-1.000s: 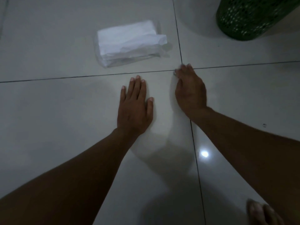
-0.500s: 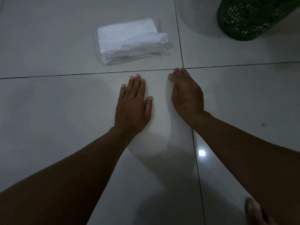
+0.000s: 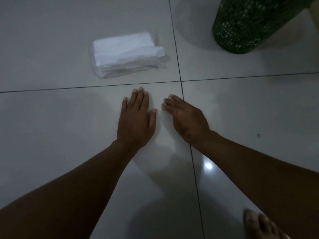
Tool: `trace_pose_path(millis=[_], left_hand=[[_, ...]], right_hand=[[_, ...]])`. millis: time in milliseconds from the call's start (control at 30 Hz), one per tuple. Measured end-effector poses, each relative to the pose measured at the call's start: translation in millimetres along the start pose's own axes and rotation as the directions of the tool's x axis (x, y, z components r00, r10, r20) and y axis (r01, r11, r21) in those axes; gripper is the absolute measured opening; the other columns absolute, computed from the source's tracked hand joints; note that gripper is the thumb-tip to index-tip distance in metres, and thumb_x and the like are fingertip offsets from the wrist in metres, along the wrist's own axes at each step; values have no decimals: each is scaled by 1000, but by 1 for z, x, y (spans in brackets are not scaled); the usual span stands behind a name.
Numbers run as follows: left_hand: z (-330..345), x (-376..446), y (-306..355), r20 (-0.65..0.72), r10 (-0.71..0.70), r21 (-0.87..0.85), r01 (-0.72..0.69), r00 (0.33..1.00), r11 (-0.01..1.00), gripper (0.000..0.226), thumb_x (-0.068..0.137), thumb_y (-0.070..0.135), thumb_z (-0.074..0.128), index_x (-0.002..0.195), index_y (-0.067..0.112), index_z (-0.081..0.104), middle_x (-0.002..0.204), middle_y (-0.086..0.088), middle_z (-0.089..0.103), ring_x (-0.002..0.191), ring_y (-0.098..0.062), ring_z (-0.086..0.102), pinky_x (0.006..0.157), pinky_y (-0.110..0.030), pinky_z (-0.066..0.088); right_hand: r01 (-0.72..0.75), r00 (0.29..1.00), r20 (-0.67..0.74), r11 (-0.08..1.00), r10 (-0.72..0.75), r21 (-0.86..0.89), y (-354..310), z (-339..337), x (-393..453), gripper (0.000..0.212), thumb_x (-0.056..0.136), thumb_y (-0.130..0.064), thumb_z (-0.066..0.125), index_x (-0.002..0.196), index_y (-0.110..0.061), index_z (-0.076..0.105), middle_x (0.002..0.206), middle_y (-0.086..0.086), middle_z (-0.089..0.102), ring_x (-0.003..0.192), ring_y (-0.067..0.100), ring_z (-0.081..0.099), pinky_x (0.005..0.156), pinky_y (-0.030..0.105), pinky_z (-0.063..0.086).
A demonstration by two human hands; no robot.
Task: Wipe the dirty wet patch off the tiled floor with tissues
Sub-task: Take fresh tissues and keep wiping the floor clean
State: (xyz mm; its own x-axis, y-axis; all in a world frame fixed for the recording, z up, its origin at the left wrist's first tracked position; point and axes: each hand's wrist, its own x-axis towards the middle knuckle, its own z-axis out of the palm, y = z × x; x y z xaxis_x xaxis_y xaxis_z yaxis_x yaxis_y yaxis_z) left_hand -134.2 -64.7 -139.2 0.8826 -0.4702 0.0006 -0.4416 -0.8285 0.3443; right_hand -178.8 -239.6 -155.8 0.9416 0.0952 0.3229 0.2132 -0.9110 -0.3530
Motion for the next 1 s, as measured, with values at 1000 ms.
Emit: trace_pose_path(millis=[1000], left_hand=[[-176,254,245,-249,220,25,-221,943,975,48,100,36,37,139,11,52,142,-9,54,125,-27,53,103,-46,45]], right_hand=[[-452,774,-313,827,550,333,128,-279,174,43,88,4,49,127,-4,63,137,14,57,131,25,49,111,27,30]])
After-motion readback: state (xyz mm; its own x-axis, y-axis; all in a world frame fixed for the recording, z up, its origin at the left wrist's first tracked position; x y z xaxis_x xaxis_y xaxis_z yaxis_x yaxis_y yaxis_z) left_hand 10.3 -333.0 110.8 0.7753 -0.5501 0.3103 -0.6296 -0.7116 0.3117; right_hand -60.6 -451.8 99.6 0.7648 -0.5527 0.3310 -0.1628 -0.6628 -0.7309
